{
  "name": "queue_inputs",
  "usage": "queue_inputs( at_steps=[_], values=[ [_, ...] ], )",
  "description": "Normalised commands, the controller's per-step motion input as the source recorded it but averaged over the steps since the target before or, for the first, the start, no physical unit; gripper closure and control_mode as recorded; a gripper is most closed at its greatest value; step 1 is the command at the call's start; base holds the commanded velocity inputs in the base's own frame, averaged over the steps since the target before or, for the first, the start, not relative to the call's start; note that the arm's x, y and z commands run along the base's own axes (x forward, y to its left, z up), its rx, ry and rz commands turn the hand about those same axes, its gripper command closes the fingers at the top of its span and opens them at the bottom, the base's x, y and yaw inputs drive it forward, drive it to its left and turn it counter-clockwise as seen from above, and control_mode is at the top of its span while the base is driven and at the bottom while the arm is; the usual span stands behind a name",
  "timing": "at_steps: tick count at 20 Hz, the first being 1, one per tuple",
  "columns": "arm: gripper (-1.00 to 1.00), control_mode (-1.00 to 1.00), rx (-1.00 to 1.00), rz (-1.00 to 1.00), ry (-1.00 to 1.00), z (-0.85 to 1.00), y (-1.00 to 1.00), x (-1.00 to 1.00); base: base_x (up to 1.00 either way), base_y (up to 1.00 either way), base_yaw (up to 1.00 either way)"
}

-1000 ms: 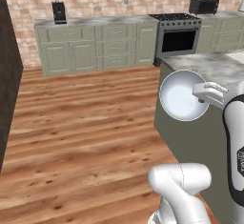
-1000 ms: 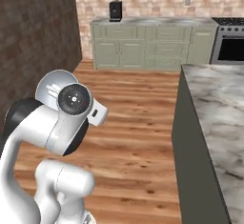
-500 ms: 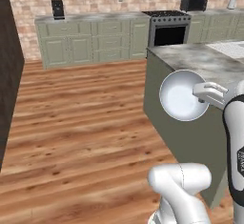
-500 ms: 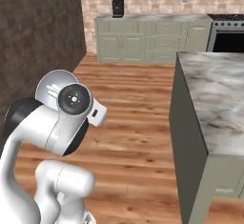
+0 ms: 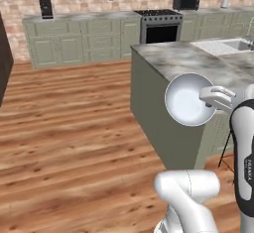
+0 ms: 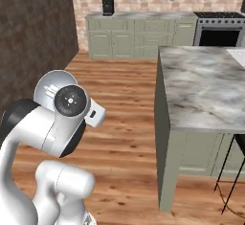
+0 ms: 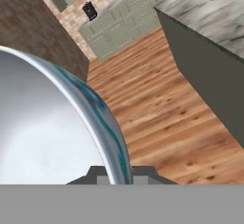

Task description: Take the smaller bowl and place it next to the appetizer plate on the dining counter , and place the larger bowl next to the plate with cooked food.

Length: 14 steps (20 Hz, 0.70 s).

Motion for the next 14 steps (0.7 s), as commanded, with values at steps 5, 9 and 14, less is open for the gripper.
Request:
queue_inputs(
  at_steps=[5,9,14],
  values=[
    [1.0,1.0,0.0,0.0,0.0,0.0,0.0,0.0,-0.36,-0.88,-0.11],
    [1.0,1.0,0.0,0.0,0.0,0.0,0.0,0.0,-0.4,-0.86,-0.12],
    [1.0,1.0,0.0,0.0,0.0,0.0,0.0,0.0,-0.13,-0.97,-0.14]
  ],
)
